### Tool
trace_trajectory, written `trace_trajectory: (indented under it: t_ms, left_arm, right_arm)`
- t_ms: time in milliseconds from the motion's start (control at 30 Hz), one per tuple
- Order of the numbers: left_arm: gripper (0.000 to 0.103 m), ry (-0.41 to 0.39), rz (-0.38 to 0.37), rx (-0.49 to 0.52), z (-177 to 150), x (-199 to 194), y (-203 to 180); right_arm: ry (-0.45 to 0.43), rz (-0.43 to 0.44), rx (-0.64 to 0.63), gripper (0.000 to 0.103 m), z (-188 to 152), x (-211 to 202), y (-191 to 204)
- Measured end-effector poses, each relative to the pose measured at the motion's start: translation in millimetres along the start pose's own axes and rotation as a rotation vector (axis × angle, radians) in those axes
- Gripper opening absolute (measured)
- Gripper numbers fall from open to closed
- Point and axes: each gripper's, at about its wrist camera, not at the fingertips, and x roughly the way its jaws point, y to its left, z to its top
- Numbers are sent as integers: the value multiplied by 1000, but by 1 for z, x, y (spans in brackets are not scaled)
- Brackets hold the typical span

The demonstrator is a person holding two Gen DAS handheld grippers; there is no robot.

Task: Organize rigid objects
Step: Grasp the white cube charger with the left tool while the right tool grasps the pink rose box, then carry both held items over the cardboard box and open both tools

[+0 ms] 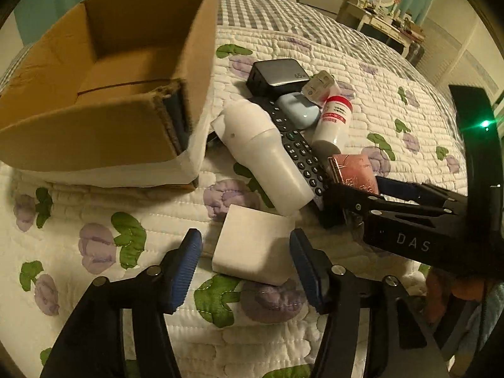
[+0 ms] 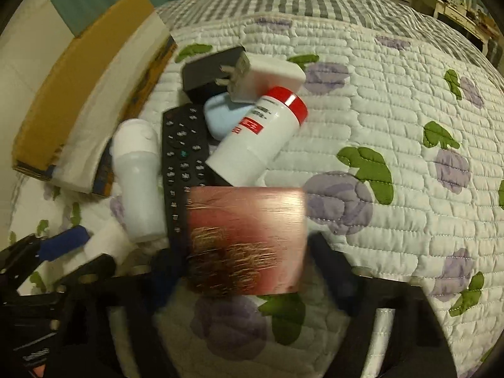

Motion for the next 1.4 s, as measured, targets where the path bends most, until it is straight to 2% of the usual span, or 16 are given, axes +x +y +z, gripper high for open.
trace_trajectory:
  t_ms: [233,300,500,633,867,1133,1267,1400]
  left_arm:
    - [66,48,94,160,6,24,-26]
    - [58,51,111,178,6,28,-28]
    - [56,28,76,125,3,6,-18]
    - [56,-17,58,107,0,-28,-19]
    - [56,-152,32,77,18,-112,-12]
    - [55,-306,43,47,63,-202,38]
    - [55,-329,83,34,84,-210,73]
    - [55,-320,101,27,101,-194,104]
  right_arm:
    - [-13,-15,9,71,-13,-20,-13]
    - [-17,-15,19,71,-18,-28,-18]
    - [-43,-43,31,71,-32,-60,-24]
    - [-77,-64,7,71,-30,-87,-12]
    - [-184,-115,-61,71,-10,-155,33]
    - [-320,-124,-183,71,32,-228,108]
    - [-352,-85,-240,71,62,-236,144]
    - [-345,-35,-256,71,97,-215,167]
